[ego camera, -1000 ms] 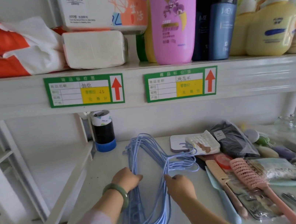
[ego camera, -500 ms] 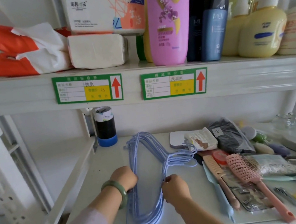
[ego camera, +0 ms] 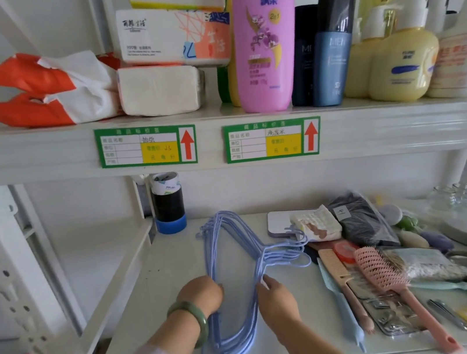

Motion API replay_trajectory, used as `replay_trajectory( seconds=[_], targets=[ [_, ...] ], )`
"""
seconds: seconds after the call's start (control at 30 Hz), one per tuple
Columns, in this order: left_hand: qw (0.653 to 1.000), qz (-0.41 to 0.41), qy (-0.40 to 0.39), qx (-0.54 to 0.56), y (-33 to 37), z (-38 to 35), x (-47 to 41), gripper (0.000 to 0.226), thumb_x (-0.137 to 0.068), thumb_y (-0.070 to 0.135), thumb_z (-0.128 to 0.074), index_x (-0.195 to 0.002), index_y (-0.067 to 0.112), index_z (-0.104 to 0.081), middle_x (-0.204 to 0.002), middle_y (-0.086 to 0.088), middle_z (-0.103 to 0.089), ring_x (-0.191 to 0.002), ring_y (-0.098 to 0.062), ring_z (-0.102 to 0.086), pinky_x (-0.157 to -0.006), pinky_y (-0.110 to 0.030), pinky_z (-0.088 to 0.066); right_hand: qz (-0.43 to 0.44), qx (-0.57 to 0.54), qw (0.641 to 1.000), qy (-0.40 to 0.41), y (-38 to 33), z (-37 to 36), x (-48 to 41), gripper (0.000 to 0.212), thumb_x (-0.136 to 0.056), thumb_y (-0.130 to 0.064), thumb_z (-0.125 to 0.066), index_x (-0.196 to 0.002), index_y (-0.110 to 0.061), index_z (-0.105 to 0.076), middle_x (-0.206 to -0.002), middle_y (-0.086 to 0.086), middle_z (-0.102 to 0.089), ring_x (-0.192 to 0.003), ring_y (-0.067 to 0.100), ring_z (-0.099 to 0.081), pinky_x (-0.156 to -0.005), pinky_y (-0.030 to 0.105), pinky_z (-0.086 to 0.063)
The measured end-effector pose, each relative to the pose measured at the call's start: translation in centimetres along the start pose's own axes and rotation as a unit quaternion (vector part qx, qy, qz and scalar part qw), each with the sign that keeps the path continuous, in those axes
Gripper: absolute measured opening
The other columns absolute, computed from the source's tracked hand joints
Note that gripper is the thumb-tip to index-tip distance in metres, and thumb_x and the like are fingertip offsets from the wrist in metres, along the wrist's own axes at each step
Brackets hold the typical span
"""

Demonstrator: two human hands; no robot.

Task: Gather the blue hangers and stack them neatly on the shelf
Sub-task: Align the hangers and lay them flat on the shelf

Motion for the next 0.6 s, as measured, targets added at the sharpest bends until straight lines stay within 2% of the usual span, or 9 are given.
replay_trajectory(
  seconds=[0.07, 0.23, 0.47, 0.53, 0.6],
  targets=[
    [1.000, -0.006, -0.005, 0.011, -0.1, -0.1, 0.1, 0.044, -0.092, 0.030, -0.037, -0.127, 0.011, -0.056, -0.132, -0.011, -0.059, -0.119, -0.027, -0.057, -0.099, -0.029, -0.043, 0.002, 0.014, 1.000, -0.010, -0.3, 0.0, 0.0, 0.039, -0.093, -0.027, -0.039, -0.129, -0.022, -0.052, -0.127, 0.006, -0.062, -0.115, 0.028, -0.057, -0.097, 0.034, -0.047],
    [1.000, -0.013, 0.000, 0.020, 0.1, 0.0, 0.4, 0.048, -0.094, 0.035, -0.036, -0.132, 0.008, -0.047, -0.136, -0.013, -0.054, -0.123, -0.028, -0.053, -0.102, -0.030, -0.041, -0.009, 0.012, 1.000, -0.004, -0.6, 0.1, -0.4, 0.043, -0.092, -0.029, -0.038, -0.133, -0.022, -0.049, -0.130, 0.006, -0.060, -0.118, 0.028, -0.055, -0.101, 0.035, -0.045],
    [0.998, -0.029, 0.003, 0.046, 0.2, 0.6, 0.7, 0.048, -0.093, 0.042, -0.036, -0.125, 0.011, -0.054, -0.126, -0.011, -0.060, -0.112, -0.027, -0.059, -0.093, -0.031, -0.046, -0.024, 0.014, 1.000, 0.007, -0.1, 0.9, -0.3, 0.049, -0.096, -0.032, -0.037, -0.142, -0.016, -0.036, -0.147, 0.006, -0.043, -0.133, 0.027, -0.041, -0.108, 0.033, -0.035],
    [0.998, -0.041, 0.005, 0.051, 0.2, 0.7, 0.8, 0.048, -0.093, 0.042, -0.036, -0.124, 0.011, -0.055, -0.126, -0.010, -0.061, -0.112, -0.027, -0.059, -0.093, -0.031, -0.046, -0.020, 0.010, 1.000, 0.016, -0.1, 1.2, -0.2, 0.047, -0.096, -0.031, -0.038, -0.141, -0.017, -0.038, -0.144, 0.007, -0.046, -0.130, 0.028, -0.045, -0.106, 0.033, -0.037],
    [0.997, -0.053, 0.011, 0.057, 0.2, 1.1, 1.1, 0.045, -0.093, 0.041, -0.036, -0.121, 0.011, -0.056, -0.125, -0.011, -0.062, -0.110, -0.027, -0.059, -0.092, -0.032, -0.045, -0.016, 0.005, 1.000, 0.023, -0.4, 1.7, 0.0, 0.046, -0.095, -0.030, -0.038, -0.139, -0.019, -0.040, -0.138, 0.007, -0.052, -0.120, 0.027, -0.052, -0.096, 0.030, -0.042]
  ],
)
Point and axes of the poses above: each hand's wrist, its own x-axis away from the middle knuckle, its own z-axis out of the back of the hand, y = z × x, the point moved 7 cm from there along -x, towards the middle knuckle
